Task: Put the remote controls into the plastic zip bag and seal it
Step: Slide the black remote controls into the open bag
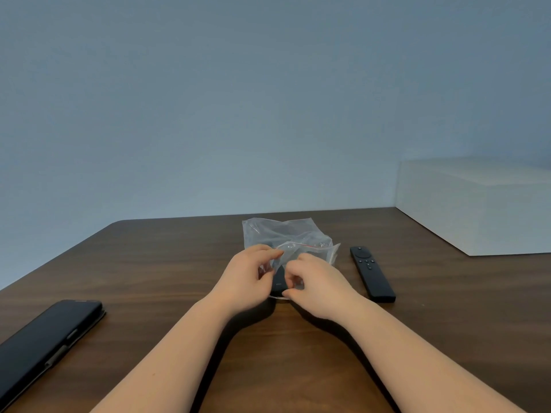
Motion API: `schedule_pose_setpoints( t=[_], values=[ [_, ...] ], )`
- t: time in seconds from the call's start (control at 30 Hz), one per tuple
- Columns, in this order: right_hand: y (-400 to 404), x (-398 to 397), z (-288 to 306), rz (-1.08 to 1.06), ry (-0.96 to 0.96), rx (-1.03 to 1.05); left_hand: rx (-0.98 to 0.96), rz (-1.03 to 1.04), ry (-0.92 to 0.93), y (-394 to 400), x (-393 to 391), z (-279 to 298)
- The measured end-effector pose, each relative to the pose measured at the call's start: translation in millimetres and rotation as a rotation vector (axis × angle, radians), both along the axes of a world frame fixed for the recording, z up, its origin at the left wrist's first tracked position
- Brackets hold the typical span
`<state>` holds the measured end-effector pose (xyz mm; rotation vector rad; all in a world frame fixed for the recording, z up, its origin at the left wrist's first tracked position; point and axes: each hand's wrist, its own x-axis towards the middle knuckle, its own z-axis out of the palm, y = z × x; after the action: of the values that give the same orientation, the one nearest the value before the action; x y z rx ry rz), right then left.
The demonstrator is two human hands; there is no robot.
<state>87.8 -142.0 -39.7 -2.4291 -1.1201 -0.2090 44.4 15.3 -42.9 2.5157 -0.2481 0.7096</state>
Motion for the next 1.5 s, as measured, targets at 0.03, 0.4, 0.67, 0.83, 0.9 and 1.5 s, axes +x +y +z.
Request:
schedule_pose_setpoints(
  t=[0.03, 0.4, 0.67, 0.83, 0.9, 1.5],
  values=[
    [1.5, -0.6, -1.4, 0.009, -0.009, -0.018, -0.001, 0.0, 0.001, -0.2, -0.1, 0.1],
    [8.9, 0.6, -11.4, -0.071, -0.026, -0.141, -0.011, 0.001, 0.018, 0.7, 0.9, -1.4],
    [-2.3, 6.8, -3.4, -0.104, 0.022, 0.016, -0.022, 0.045, 0.014, 3.5, 0.4, -2.4],
    [-16.5, 8.3, 11.5, -0.327, -0.029, 0.256, 0.012, 0.07, -0.024, 5.3, 1.9, -3.5],
    [-26.6, 10.8, 16.2, -0.523, -0.052, 0.273, 0.01, 0.076, -0.024, 6.0, 2.4, -3.7],
    [-43.3, 20.7, 14.0, -0.744, 0.302, 0.025, 0.065, 0.089, 0.057, 13.2, 6.7, -11.8]
  ],
)
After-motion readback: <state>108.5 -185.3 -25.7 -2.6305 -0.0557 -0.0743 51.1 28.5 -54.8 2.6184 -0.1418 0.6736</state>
